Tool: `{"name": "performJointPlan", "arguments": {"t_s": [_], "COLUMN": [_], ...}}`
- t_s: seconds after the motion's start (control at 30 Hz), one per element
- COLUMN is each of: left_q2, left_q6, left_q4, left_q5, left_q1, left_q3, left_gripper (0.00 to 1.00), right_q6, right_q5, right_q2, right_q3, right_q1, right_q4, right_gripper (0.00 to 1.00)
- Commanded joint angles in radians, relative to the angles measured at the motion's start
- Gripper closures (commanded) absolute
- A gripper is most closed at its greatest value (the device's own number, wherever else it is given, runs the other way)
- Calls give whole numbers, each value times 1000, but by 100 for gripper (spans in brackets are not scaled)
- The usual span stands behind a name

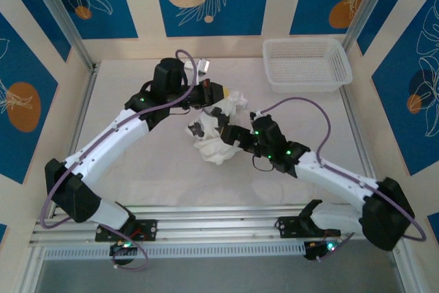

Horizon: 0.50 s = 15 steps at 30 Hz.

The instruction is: Fold the inside-out t-shirt

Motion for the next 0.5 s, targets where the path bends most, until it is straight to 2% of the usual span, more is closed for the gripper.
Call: {"name": "performJointPlan", "arguments": {"t_s": [0.0, 0.1, 0.27, 0.37, 0.43, 0.47], "left_q2": [12, 60, 213, 304, 339, 346], "left_q6": [30, 91, 44, 14, -8, -15], "left_q4": [18, -102, -244, -293, -301, -301], "left_q5": [21, 17, 77, 106, 135, 150], "left_q1": [16, 64, 199, 232, 235, 235], "left_q3": [147, 367, 812, 1024, 1074, 1072], "left_gripper": [100, 100, 100, 100, 100, 100], "right_q6": [11, 59, 90, 69, 31, 2], "right_q5": [253, 298, 290, 271, 244, 230], "right_q2": [101, 164, 155, 121, 72, 39], "right_q3": [38, -55, -154, -161, -162, -160], "right_q1": [16, 20, 22, 22, 23, 23], "right_q4": [-30, -2, -5, -44, -48, -49], "right_gripper": [20, 42, 51, 49, 35, 24]}}
